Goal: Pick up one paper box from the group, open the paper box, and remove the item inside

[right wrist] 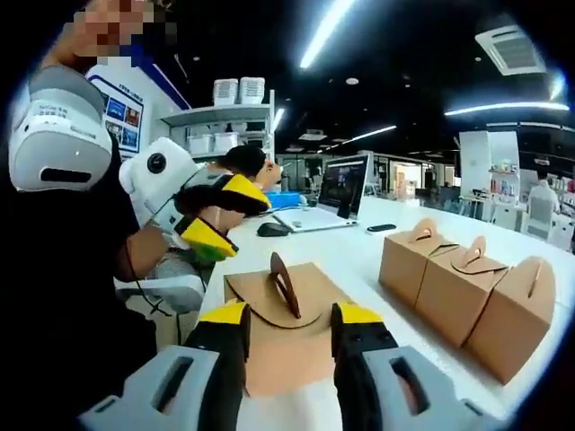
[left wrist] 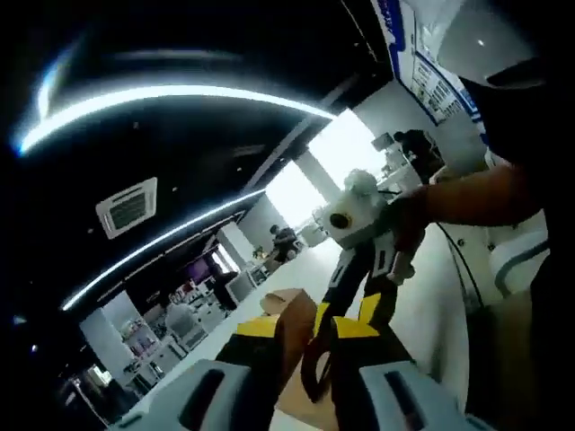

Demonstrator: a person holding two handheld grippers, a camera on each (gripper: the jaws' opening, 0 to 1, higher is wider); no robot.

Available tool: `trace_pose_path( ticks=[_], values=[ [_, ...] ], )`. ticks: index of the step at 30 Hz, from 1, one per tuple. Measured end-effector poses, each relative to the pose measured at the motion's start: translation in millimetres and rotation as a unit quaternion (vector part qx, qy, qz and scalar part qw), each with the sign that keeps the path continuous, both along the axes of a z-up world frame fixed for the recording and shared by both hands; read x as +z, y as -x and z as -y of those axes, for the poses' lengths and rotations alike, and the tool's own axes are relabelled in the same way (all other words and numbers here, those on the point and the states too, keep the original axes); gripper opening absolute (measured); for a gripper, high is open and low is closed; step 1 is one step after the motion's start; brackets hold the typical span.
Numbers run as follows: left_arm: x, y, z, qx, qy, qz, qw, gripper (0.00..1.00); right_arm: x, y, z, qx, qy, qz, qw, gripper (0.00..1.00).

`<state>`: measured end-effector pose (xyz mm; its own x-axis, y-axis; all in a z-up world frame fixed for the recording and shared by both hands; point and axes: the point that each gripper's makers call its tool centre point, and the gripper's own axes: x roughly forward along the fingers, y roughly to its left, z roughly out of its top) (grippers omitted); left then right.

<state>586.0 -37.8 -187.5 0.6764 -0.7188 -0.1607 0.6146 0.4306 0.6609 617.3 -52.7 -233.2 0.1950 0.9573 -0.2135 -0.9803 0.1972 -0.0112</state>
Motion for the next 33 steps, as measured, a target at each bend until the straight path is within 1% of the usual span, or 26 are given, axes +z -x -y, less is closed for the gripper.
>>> trace_pose_path(
  ticks=[2, 4, 7, 8, 9, 12, 16, 18, 19, 20, 21, 22, 23, 25, 26, 27, 28, 30, 33],
  values=[
    [-5.8, 0.6, 1.3, 0.013, -0.020, -0.004, 0.9997, 0.18, 0.1, 0.3, -1.1, -0.005, 0.006, 0.000, 1.0000, 0.37],
    [-9.4, 3.9, 3.3, 0.015, -0.028, -0.008, 0.9995, 0.18, -0.7, 0.3, -2.0, -0.015, 0.023, 0.006, 0.9996, 0.37],
    [-14.9, 6.6, 1.8, 0.028, -0.053, -0.003, 0.9982, 0.18, -1.3, 1.1, -1.3, -0.023, 0.029, 0.006, 0.9993, 0.36],
    [-17.1, 5.5, -0.9, 0.041, -0.068, 0.002, 0.9969, 0.17, -1.5, 1.1, -0.8, -0.025, 0.028, 0.006, 0.9993, 0.36],
    [-22.0, 4.8, -2.8, 0.052, -0.091, 0.005, 0.9945, 0.16, -1.7, 1.3, 0.1, -0.028, 0.022, 0.005, 0.9994, 0.35],
    [-28.1, 8.2, -1.4, 0.056, -0.097, -0.012, 0.9936, 0.16, -1.4, 1.4, 1.1, -0.033, 0.009, 0.002, 0.9994, 0.35],
    [-25.2, 14.7, -1.9, 0.058, -0.098, -0.019, 0.9934, 0.16, -0.7, 1.7, 0.7, -0.041, 0.008, 0.002, 0.9991, 0.35],
    [-31.1, 12.5, -4.7, 0.059, -0.110, -0.022, 0.9920, 0.16, -0.9, 1.5, 0.6, -0.042, 0.011, 0.003, 0.9991, 0.35],
    [-36.3, 9.1, -8.2, 0.069, -0.120, -0.034, 0.9898, 0.16, -1.0, 1.4, 0.5, -0.042, 0.014, 0.003, 0.9990, 0.35],
    [-38.8, 7.7, -7.5, 0.069, -0.122, -0.040, 0.9893, 0.16, -1.2, 1.4, 0.3, -0.041, 0.016, 0.003, 0.9990, 0.35],
    [-45.4, 8.5, -4.4, 0.057, -0.124, -0.060, 0.9889, 0.16, -1.2, 1.4, 0.2, -0.041, 0.017, 0.003, 0.9990, 0.35],
    [-50.8, 7.0, -2.1, 0.052, -0.120, -0.082, 0.9881, 0.12, -1.4, 1.5, 0.1, -0.040, 0.018, 0.003, 0.9991, 0.35],
    [-50.5, 4.2, -2.6, 0.052, -0.127, -0.078, 0.9875, 0.10, -1.4, 1.4, 0.1, -0.039, 0.017, 0.003, 0.9991, 0.35],
    [-53.1, -3.6, -4.9, 0.063, -0.151, -0.077, 0.9836, 0.09, -1.4, 1.4, -0.2, -0.038, 0.015, 0.002, 0.9992, 0.35],
    [-55.4, -9.6, -8.9, 0.076, -0.174, -0.072, 0.9791, 0.09, -1.3, 1.5, -0.1, -0.038, 0.014, 0.002, 0.9992, 0.35],
    [-56.2, -9.4, -5.1, 0.066, -0.172, -0.076, 0.9800, 0.09, -1.3, 1.6, -0.2, -0.039, 0.012, 0.002, 0.9992, 0.35],
    [-59.3, -13.1, -6.5, 0.073, -0.185, -0.087, 0.9762, 0.08, -1.2, 1.8, -0.2, -0.039, 0.011, 0.002, 0.9992, 0.35],
    [-61.7, -17.6, -7.3, 0.074, -0.207, -0.089, 0.9714, 0.07, -1.1, 1.8, -0.3, -0.040, 0.011, 0.002, 0.9991, 0.35],
    [-61.5, -28.1, -9.0, 0.087, -0.215, -0.099, 0.9677, 0.10, -1.1, 1.8, -0.5, -0.041, 0.012, 0.003, 0.9991, 0.34]
  ],
)
